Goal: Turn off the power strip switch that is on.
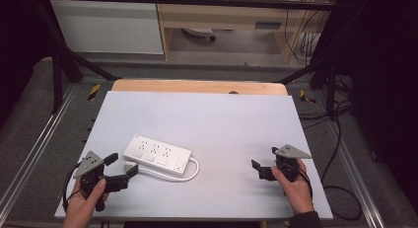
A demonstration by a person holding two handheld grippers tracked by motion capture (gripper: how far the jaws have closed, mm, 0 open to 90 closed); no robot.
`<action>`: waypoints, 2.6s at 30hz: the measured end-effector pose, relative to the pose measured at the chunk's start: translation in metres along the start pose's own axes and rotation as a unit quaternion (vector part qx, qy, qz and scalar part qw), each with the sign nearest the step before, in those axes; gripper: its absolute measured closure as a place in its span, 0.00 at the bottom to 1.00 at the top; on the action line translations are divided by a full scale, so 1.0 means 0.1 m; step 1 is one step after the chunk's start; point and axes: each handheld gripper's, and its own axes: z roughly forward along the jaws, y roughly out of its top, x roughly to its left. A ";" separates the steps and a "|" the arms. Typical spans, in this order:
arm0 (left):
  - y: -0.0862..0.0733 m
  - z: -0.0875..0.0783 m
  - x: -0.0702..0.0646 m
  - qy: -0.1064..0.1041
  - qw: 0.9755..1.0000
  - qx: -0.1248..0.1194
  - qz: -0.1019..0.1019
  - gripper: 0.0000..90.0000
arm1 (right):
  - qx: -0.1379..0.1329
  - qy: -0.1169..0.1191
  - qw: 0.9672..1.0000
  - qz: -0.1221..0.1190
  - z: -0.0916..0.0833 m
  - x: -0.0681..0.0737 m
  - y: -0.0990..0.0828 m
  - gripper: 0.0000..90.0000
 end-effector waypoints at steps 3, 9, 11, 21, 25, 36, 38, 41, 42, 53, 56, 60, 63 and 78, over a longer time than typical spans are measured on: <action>-0.01 0.00 0.01 -0.002 1.000 0.001 0.003 0.08 | -0.002 0.003 1.000 -0.003 0.01 0.01 0.01 0.05; 0.01 -0.03 0.04 -0.001 1.000 -0.010 -0.010 0.09 | 0.005 0.003 1.000 -0.004 0.03 0.01 0.00 0.04; 0.01 -0.04 0.04 -0.003 1.000 -0.012 -0.011 0.09 | 0.004 0.001 1.000 -0.005 0.02 0.00 0.00 0.04; 0.01 -0.05 0.02 -0.017 1.000 -0.019 -0.008 0.08 | 0.005 0.010 1.000 -0.015 0.04 0.04 0.02 0.04; 0.01 -0.05 -0.02 -0.019 1.000 -0.019 -0.007 0.08 | -0.001 0.007 1.000 -0.009 0.01 0.02 0.01 0.04; 0.03 -0.03 -0.13 -0.042 0.999 -0.018 0.004 0.09 | 0.008 0.010 1.000 -0.014 0.03 0.04 0.02 0.04; 0.03 -0.02 -0.14 -0.044 0.999 -0.019 0.005 0.08 | 0.006 0.010 1.000 -0.014 0.02 0.04 0.02 0.04; 0.04 -0.02 -0.14 -0.048 0.999 -0.022 -0.001 0.07 | 0.013 0.021 1.000 -0.019 0.03 0.04 0.02 0.04; 0.05 -0.01 -0.15 -0.050 0.998 -0.022 -0.004 0.07 | 0.013 0.021 1.000 -0.019 0.03 0.04 0.02 0.04; 0.27 -0.11 -0.26 -0.051 0.998 -0.048 -0.002 0.08 | 0.016 0.015 0.999 -0.025 0.02 0.08 0.02 0.04; 0.28 -0.11 -0.27 -0.048 0.998 -0.045 0.000 0.08 | 0.023 0.013 0.999 -0.024 0.04 0.08 0.01 0.04; 0.30 -0.11 -0.30 -0.046 0.998 -0.044 0.003 0.08 | 0.021 0.018 0.999 -0.022 0.03 0.10 0.02 0.04; 0.33 -0.14 -0.33 -0.043 0.998 -0.039 0.010 0.08 | 0.017 0.020 1.000 -0.007 0.03 0.09 0.02 0.04; 0.65 -0.05 -0.46 -0.031 0.999 -0.025 0.016 0.11 | 0.011 0.014 1.000 -0.014 0.03 0.16 0.04 0.04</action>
